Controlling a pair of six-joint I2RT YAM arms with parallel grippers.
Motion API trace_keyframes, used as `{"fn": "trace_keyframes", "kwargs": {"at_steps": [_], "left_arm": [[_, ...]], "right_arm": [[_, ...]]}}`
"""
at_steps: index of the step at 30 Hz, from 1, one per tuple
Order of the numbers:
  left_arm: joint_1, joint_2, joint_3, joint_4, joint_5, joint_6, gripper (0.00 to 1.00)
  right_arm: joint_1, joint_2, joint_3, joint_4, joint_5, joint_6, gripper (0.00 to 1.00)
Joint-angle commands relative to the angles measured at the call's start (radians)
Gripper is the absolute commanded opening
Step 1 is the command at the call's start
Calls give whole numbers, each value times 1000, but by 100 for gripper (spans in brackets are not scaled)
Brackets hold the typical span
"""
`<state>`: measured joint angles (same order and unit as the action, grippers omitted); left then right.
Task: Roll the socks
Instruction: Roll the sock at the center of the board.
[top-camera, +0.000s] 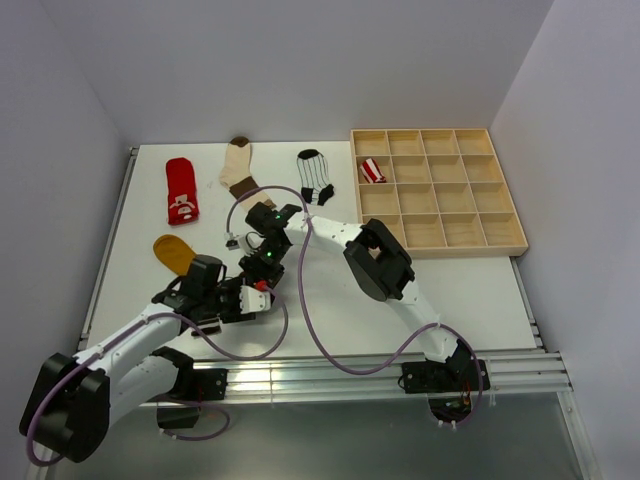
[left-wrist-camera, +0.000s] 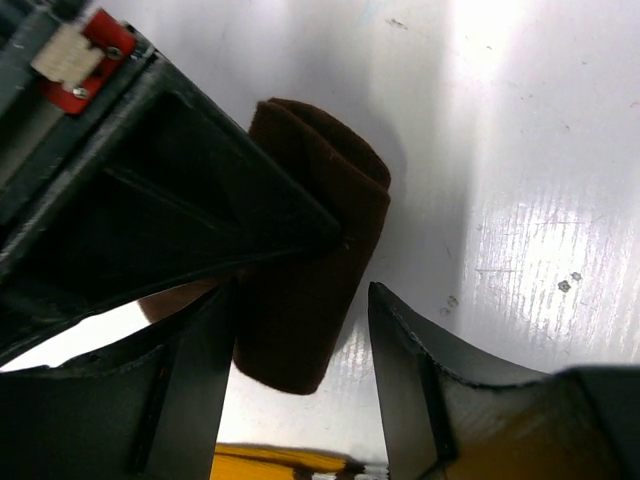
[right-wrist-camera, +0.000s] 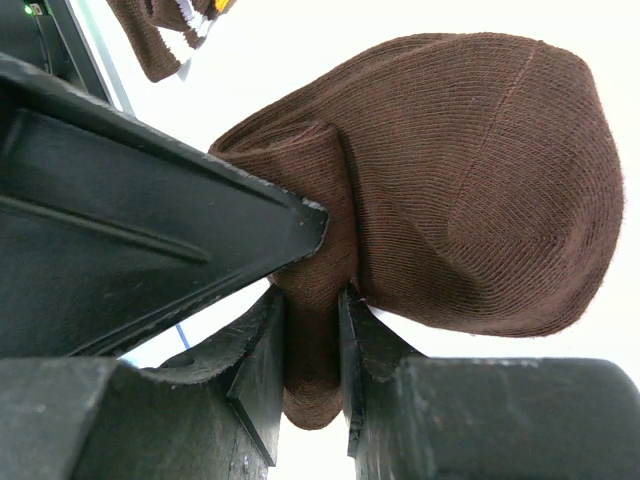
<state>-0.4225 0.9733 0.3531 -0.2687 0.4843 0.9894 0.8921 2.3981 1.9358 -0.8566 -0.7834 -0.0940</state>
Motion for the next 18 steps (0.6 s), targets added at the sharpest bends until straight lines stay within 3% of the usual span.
{"fn": "trace_keyframes", "kwargs": {"at_steps": [1,7,10,12,14,18], "left_arm": [[-2,28,27,16,17,5,59],[-4,160,113,-75,19,12,44],[-4,227,159,-122,30,9,26],[-5,252,178,-142,45,8,10],[-5,277,193,-158,56,3,0],[-5,309,213,-176,97,-11,0]], "right_arm": [[11,1,-3,-15,45,-23,5],[7,-14,-3,-18,50,-23,5],[7,-24,-12,-13,68,-15,6],[5,-45,-27,7,113,-1,9],[2,-86,-78,54,142,25,18],[-30,-203,-208,180,240,92,34]]}}
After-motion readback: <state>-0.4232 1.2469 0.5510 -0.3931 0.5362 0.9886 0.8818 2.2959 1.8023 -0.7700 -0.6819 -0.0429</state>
